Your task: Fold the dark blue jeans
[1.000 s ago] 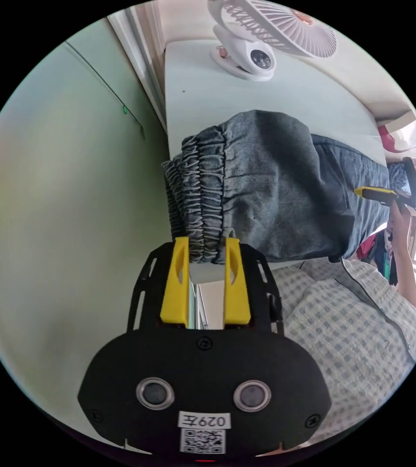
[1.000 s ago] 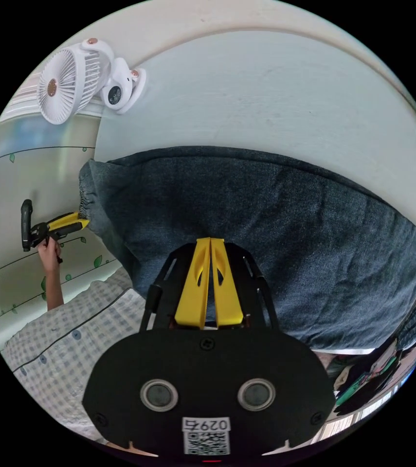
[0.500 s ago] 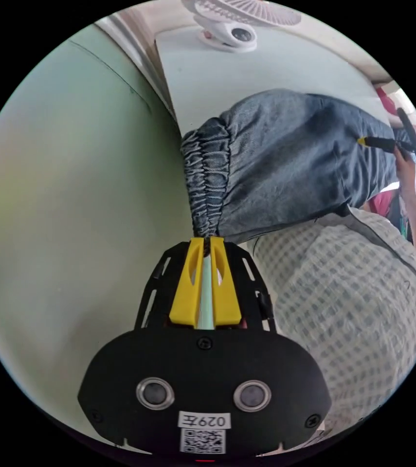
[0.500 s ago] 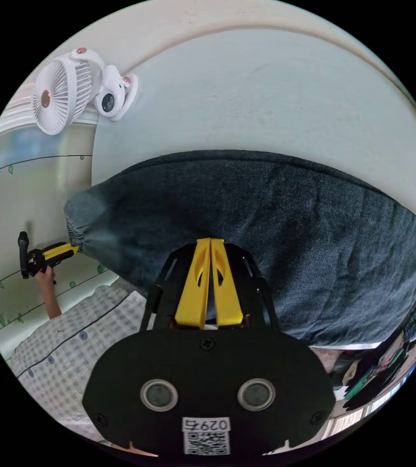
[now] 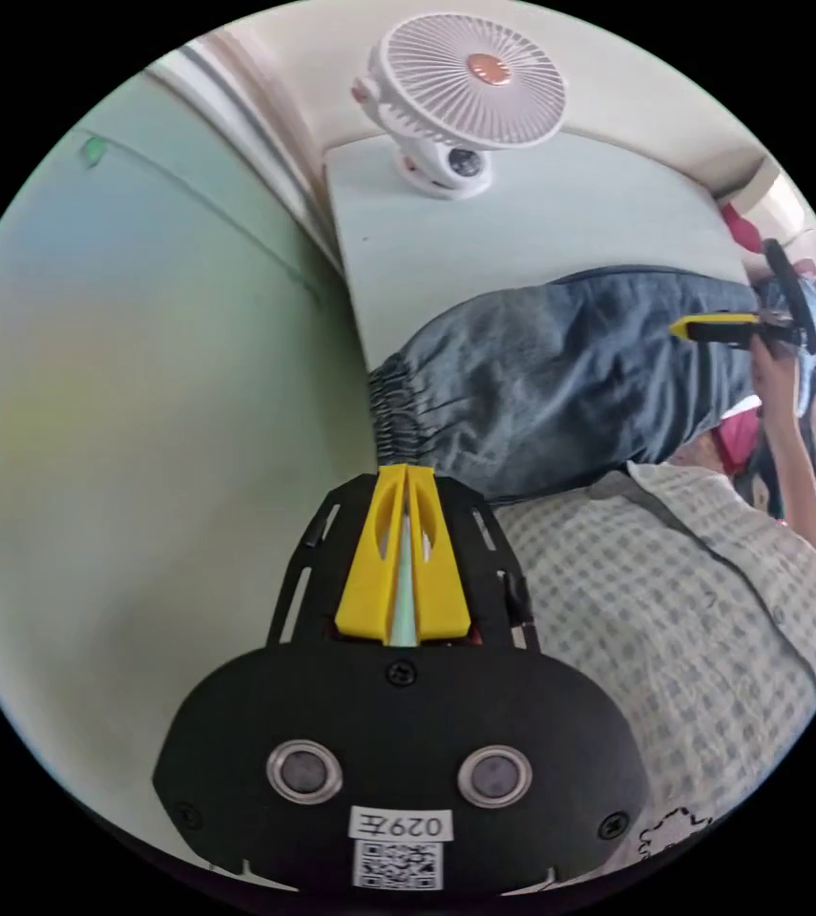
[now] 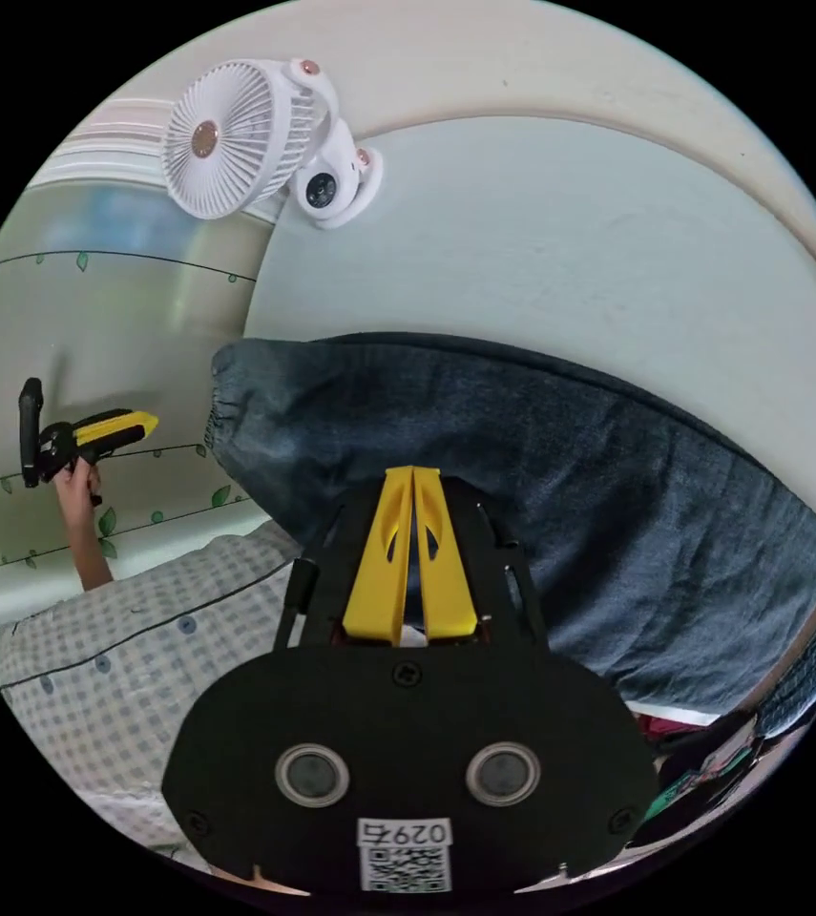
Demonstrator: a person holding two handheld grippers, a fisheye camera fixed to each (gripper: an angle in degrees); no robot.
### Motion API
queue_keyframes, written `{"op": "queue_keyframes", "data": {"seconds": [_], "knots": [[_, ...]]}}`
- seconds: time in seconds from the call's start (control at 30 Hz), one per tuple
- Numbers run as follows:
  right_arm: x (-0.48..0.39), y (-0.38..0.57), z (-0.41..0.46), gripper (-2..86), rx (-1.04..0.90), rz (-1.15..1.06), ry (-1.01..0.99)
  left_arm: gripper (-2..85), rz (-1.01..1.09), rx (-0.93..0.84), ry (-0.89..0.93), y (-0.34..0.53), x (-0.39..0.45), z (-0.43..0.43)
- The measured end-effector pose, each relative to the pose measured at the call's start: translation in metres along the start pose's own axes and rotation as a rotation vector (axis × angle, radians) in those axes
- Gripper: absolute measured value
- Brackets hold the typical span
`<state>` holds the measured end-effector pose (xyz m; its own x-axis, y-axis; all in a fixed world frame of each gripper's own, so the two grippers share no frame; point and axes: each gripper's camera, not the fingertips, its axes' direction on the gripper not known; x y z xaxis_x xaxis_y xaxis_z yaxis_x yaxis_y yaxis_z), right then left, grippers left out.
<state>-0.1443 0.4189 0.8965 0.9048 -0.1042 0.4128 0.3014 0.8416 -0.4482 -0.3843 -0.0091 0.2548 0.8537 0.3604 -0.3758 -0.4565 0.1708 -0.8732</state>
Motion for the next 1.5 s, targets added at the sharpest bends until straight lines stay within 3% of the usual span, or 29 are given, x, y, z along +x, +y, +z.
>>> {"op": "queue_keyframes", "data": {"seconds": [0.07,0.17,0.27,0.4,0.53,0.63,0.7,0.73,0.8,0.9,1.03,1.1,1.27,1.43,1.5], "knots": [[-0.016,-0.007,0.022,-0.5,-0.059,-0.033,0.047,-1.0,0.007,-0.011,-0.039,-0.024,0.007,0.021],[-0.032,-0.008,0.052,-0.5,-0.125,-0.057,0.208,-1.0,-0.016,-0.217,-0.156,-0.038,0.012,0.079],[-0.032,0.0,0.052,-0.5,-0.069,-0.012,0.184,-1.0,-0.056,-0.071,-0.149,-0.016,0.01,0.079],[-0.04,0.0,0.053,-0.5,-0.067,-0.024,0.206,-0.9,-0.149,-0.039,-0.074,-0.005,-0.003,0.079],[-0.049,0.006,0.054,-0.5,-0.055,-0.06,0.245,-0.8,-0.112,-0.008,-0.115,-0.005,0.005,0.068],[-0.046,0.008,0.051,-0.5,-0.061,-0.043,0.216,-0.4,-0.082,0.198,-0.097,0.002,-0.002,0.026],[-0.04,0.007,0.048,-0.5,-0.082,-0.019,0.17,1.4,0.013,0.282,0.017,-0.006,-0.015,0.005],[-0.039,0.007,0.047,-0.5,-0.087,-0.015,0.157,2.1,0.023,0.277,0.045,-0.01,-0.019,0.004],[-0.032,0.01,0.043,-0.5,-0.103,-0.015,0.112,11.9,0.064,0.174,0.112,-0.035,-0.03,0.018],[-0.025,0.016,0.038,-0.5,-0.11,-0.017,0.063,16.3,0.075,0.064,0.057,-0.06,-0.033,0.048],[-0.019,0.027,0.03,-0.5,-0.099,0.003,0.028,14.4,0.119,-0.156,0.031,-0.071,-0.024,0.089],[-0.018,0.036,0.025,-0.5,-0.089,0.008,0.036,11.7,0.12,-0.114,-0.073,-0.049,-0.009,0.08],[-0.018,0.055,0.014,-0.5,-0.082,0.016,0.065,10.7,0.085,-0.065,-0.059,-0.014,0.008,0.06],[-0.011,0.072,0.001,-0.6,-0.122,-0.004,0.05,10.2,0.007,-0.152,0.005,-0.034,-0.002,0.092],[-0.008,0.081,-0.006,-0.6,-0.154,-0.006,0.048,10.1,-0.033,-0.145,-0.054,-0.05,0.003,0.086]]}}
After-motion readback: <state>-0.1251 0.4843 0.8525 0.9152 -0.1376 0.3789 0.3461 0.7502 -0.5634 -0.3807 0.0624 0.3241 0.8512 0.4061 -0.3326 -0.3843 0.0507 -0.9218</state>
